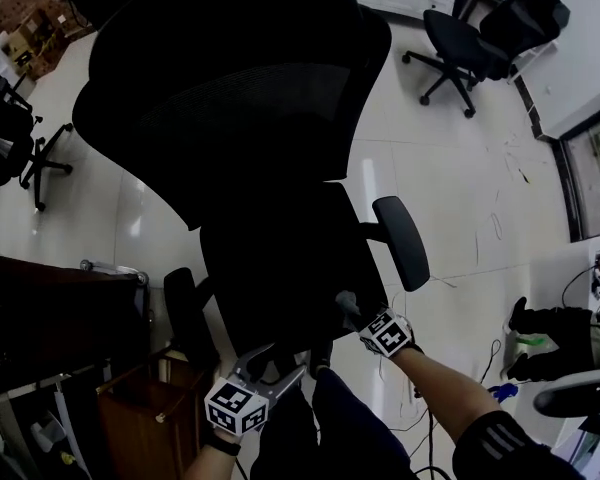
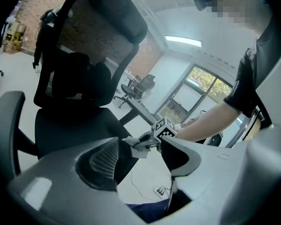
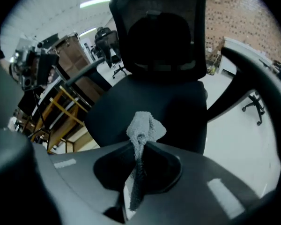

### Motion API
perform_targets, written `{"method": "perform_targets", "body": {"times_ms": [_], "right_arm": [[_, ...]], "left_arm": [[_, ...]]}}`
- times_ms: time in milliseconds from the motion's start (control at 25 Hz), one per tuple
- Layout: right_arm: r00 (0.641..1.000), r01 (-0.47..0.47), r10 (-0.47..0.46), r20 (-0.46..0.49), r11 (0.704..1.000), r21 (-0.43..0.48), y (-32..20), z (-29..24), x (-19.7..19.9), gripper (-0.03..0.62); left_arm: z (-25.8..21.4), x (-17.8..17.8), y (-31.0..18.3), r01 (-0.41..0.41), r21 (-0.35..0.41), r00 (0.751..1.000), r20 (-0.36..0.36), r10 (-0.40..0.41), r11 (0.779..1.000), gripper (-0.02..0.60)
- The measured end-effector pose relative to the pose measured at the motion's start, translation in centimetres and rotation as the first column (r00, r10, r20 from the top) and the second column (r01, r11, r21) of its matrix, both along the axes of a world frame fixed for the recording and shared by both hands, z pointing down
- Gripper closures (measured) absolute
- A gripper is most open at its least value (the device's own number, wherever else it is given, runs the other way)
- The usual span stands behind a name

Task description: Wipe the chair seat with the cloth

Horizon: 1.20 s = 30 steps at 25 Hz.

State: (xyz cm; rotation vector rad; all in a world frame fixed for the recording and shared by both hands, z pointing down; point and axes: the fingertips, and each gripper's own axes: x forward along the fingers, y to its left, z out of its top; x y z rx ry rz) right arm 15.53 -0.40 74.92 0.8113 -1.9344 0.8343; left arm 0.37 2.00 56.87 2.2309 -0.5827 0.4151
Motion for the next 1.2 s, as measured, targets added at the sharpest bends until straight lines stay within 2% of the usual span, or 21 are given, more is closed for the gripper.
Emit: {"method": "perform_targets", "body": {"times_ms": [80,280,400,520,680,840,920,1040,1200], "right_arm": [[0.998,-0.028,0.024,0.060,0.998,0.056,-0.1,-4.8,-1.3,0.568],[0.980,0.027,-0.075,0.184,0.968,0.248,1.7,-18.8,-6.0,0.568],[0.958,-0.033,-0.068,0.277,0.938,0.344,2.7,-26.4,-7.9,0.568],[0.931,-0.100,-0.051,0.361,0.916,0.389,5.2,-31.8,-8.8,0.568],[0.902,-0.131,-0.082,0.424,0.884,0.449,8.6,-36.0,-10.1,0.568],[0.876,-0.162,-0.100,0.472,0.861,0.483,14.9,-38.6,-9.4,0.568],[0.853,-0.158,-0.143,0.502,0.846,0.509,17.6,-39.8,-9.1,0.568],[0.840,-0.137,-0.194,0.507,0.828,0.544,22.4,-41.5,-8.1,0.568],[0.811,-0.135,-0.220,0.541,0.831,0.540,29.9,-43.7,-6.4,0.568]], "left_arm": [[-2.7,-1.0,0.1,-0.004,0.035,1.000,-0.007,0.004,0.999,0.273],[-10.2,-3.8,1.5,-0.014,0.136,0.999,-0.036,0.019,0.991,0.273],[-14.0,-4.6,3.0,-0.017,0.197,0.998,-0.056,0.029,0.980,0.273],[-17.1,-5.0,5.4,0.009,0.246,0.997,-0.080,0.011,0.969,0.273],[-19.7,-5.9,7.7,0.046,0.338,0.997,-0.077,-0.021,0.940,0.273],[-21.4,-5.4,13.3,0.074,0.372,0.997,-0.052,-0.059,0.925,0.273],[-21.9,-4.5,16.4,0.083,0.390,0.996,-0.044,-0.071,0.917,0.273],[-22.9,-2.2,22.0,0.090,0.411,0.996,-0.048,-0.077,0.907,0.273],[-24.8,0.4,29.1,0.149,0.409,0.988,-0.092,-0.122,0.901,0.273]]}}
